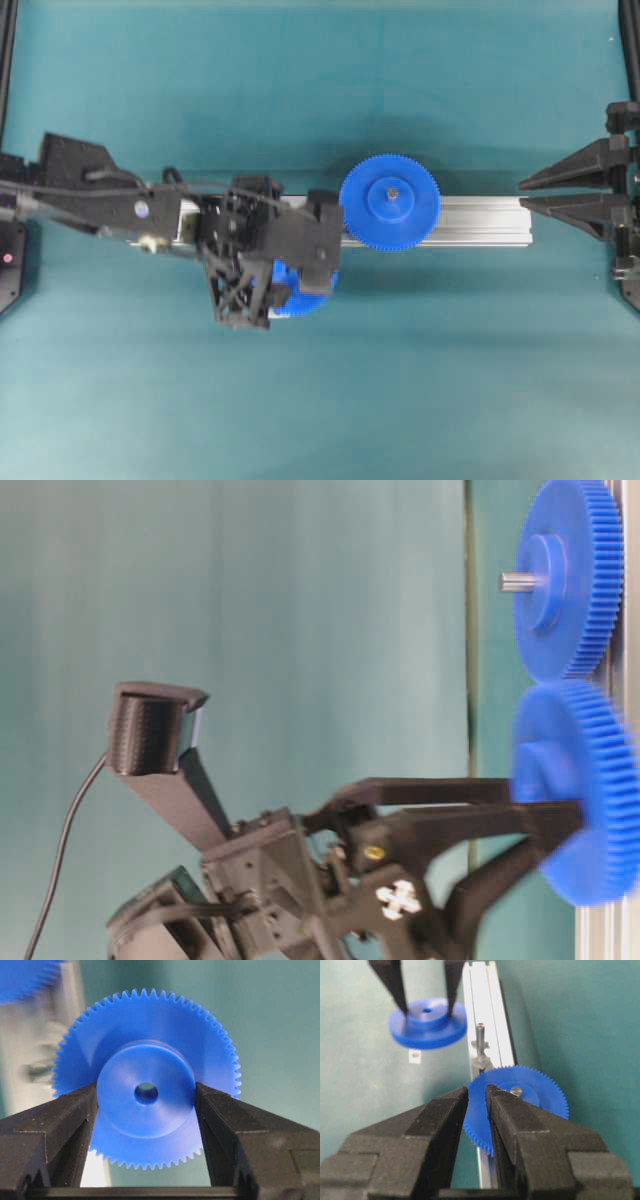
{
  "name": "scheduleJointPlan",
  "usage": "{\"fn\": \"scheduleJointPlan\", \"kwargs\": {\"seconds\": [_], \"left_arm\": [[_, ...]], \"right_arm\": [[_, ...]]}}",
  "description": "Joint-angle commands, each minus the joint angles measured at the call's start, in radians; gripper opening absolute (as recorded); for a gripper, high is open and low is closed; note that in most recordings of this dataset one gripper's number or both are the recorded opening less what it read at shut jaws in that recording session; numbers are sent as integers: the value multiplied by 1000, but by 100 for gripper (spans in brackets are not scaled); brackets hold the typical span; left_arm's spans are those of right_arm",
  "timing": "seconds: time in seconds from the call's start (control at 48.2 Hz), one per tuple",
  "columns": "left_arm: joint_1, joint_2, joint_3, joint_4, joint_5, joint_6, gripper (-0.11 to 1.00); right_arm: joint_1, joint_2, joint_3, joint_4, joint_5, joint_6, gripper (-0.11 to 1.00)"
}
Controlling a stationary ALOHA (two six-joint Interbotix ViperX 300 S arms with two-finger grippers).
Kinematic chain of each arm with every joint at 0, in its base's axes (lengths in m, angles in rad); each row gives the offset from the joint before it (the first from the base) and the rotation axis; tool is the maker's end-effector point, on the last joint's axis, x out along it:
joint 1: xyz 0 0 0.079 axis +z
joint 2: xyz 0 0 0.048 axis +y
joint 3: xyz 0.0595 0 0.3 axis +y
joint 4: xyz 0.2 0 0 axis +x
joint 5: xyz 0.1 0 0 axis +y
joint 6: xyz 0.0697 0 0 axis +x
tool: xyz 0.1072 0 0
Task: Find the location of the shaft and insert the small gear.
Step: 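Carry the held gear up to the empty left shaft on the rail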
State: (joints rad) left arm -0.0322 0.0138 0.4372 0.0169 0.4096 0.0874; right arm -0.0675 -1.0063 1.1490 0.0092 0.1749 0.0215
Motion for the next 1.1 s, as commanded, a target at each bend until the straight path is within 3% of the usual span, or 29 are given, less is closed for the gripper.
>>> {"fn": "scheduleJointPlan", "kwargs": {"seconds": [0.0,0.27,0.851,1.079], "left_arm": [[25,-38,-29,3,0,32,64],[78,-38,-51,3,0,110,64],[115,-17,-74,3,2,143,64],[115,-40,-123,3,112,149,64]], "right_arm": [[-3,5,-9,2,-6,8,35],[-5,-5,-8,2,-3,6,35],[-20,-28,-2,2,-3,6,35],[-21,-28,2,3,-3,6,35]]}}
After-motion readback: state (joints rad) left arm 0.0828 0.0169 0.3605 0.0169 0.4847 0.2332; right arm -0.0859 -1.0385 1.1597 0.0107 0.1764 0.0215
